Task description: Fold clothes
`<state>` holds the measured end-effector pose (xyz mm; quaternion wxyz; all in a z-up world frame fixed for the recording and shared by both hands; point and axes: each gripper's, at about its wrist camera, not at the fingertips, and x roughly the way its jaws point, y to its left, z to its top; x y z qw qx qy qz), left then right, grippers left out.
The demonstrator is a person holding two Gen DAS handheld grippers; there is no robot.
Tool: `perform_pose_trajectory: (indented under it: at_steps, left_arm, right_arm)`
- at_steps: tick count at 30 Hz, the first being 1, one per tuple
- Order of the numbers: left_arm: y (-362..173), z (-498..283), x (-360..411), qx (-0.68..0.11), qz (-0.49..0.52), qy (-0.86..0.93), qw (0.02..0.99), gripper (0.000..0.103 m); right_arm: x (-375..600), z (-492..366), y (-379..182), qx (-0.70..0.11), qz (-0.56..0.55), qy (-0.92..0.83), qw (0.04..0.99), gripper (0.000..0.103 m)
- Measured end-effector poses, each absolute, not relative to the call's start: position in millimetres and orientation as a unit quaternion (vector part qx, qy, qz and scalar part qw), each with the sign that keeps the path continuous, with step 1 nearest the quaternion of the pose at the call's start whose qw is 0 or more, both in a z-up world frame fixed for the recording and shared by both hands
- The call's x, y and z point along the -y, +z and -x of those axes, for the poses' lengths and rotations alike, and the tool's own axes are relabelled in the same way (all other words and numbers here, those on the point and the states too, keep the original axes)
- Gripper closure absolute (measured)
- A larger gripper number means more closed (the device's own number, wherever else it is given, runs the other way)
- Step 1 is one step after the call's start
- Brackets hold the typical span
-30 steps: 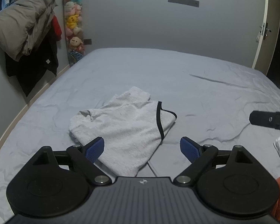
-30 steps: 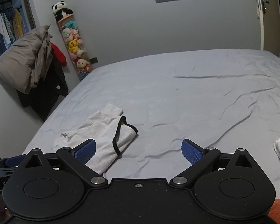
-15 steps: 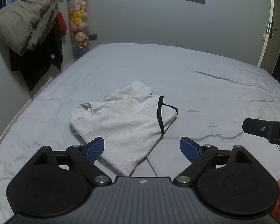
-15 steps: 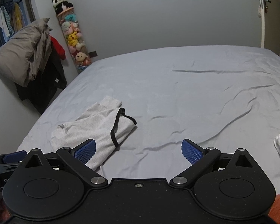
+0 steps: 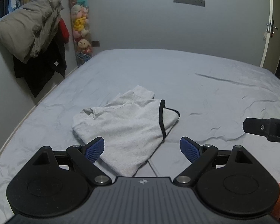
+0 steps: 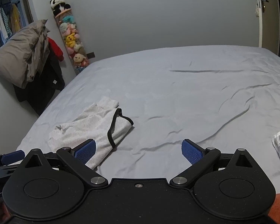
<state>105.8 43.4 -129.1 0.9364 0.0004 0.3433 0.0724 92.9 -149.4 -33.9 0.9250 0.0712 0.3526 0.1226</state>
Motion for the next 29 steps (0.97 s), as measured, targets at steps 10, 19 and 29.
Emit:
perform_pose_trajectory:
  at_steps: [10, 19, 29]
  left_arm:
    - [-129.0, -107.0, -38.0, -0.346, -0.011, 0.071, 0.935, 0.014]
    - [-130.5, -107.2, -37.8, -0.349, -0.011, 0.069, 0.934, 0.014]
    - [-134.6, -106.3, -38.1, -0.347, -0.011, 0.068, 0.935, 0.014]
  right_arm:
    - [148.8, -90.2, -34.7, -0.355, -0.069, 0.131, 0.923, 0.005]
    - [151.4, -87.0, -34.3, -0.356, -0.07, 0.129, 0.923, 0.005]
    - [147.0, -86.1, -34.0, -0.355, -0.065, 0.132, 0.923, 0.005]
